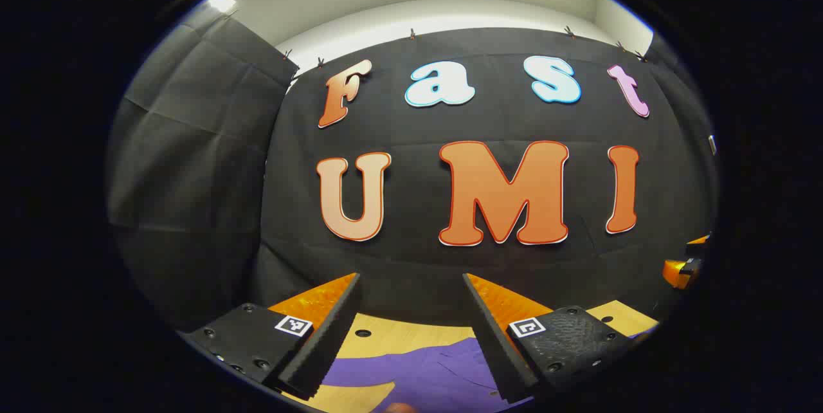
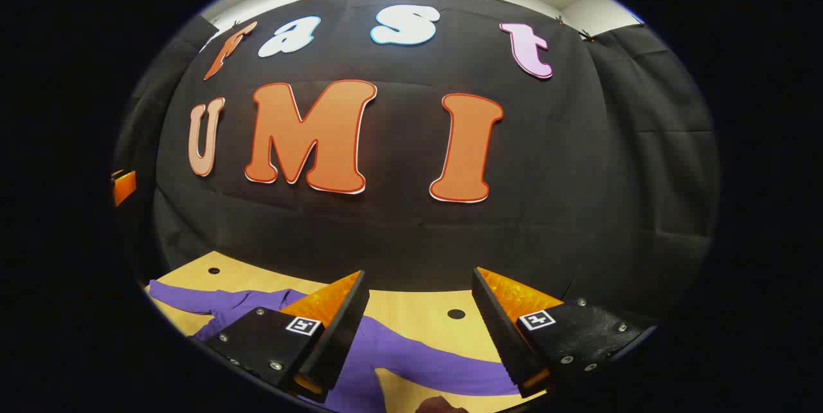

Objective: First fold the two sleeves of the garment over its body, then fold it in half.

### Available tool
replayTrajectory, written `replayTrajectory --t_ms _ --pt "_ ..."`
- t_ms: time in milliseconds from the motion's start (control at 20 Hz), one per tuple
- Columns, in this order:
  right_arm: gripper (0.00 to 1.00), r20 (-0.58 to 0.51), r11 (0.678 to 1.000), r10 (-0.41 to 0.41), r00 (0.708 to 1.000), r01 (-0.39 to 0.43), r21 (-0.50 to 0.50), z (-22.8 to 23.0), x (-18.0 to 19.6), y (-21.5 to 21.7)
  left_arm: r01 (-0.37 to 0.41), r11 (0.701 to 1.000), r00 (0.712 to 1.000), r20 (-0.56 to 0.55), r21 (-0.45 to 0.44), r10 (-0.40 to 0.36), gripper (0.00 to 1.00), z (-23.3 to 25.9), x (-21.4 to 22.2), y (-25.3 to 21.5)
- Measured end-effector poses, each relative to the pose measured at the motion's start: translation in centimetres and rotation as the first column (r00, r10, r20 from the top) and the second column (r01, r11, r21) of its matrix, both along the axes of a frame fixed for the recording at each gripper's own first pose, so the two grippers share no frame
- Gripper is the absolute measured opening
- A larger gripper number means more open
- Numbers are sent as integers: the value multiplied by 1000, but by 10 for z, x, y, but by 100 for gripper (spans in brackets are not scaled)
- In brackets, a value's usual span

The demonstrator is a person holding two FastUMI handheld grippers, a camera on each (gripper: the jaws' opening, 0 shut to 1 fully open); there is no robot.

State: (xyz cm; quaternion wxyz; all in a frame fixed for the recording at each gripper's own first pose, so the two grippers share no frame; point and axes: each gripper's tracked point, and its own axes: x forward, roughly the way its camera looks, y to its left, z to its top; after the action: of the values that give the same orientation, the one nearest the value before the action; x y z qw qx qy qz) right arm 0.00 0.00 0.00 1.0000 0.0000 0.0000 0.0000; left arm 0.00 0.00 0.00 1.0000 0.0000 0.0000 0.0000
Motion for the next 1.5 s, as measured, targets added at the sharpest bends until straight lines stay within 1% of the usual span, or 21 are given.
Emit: replayTrajectory --t_ms 150,200,300,400,500,550,800,950,1150,1400,1500 --pt "96 12 999 -48 999 48 24 8 -4 0 13 1000 1000 5 9 -13 94 -6 7 8" --pt "96 17 998 -54 998 53 34 12 -7 4 25 1000 1000 0 -1 -25 95 -7 8 10" --pt "96 25 998 -57 998 56 35 17 -13 13 55 998 998 -17 -21 -56 94 -14 10 10" --pt "95 32 997 -71 997 70 20 21 -16 20 81 997 996 -28 -16 -81 95 -20 10 15" --pt "96 33 998 -66 997 66 16 25 -20 32 89 996 996 -31 -2 -89 94 -22 12 22" --pt "96 36 998 -61 998 60 14 27 -22 39 94 996 995 -29 -4 -94 95 -23 11 23" --pt "96 38 1000 -23 999 23 6 29 -25 69 128 992 991 -29 -2 -128 95 -23 10 22" --pt "96 8 999 -44 999 44 32 17 -24 60 129 992 991 -28 0 -129 95 -23 8 25" --pt "96 -50 993 -117 992 116 -11 -16 -18 24 125 992 992 -23 3 -125 95 -21 8 25" --pt "96 -100 984 -178 979 175 -31 -45 -16 -12 130 991 991 -24 13 -129 94 -20 6 13" --pt "96 -119 979 -204 972 201 -38 -55 -13 -29 134 991 991 -24 19 -134 95 -19 4 6"
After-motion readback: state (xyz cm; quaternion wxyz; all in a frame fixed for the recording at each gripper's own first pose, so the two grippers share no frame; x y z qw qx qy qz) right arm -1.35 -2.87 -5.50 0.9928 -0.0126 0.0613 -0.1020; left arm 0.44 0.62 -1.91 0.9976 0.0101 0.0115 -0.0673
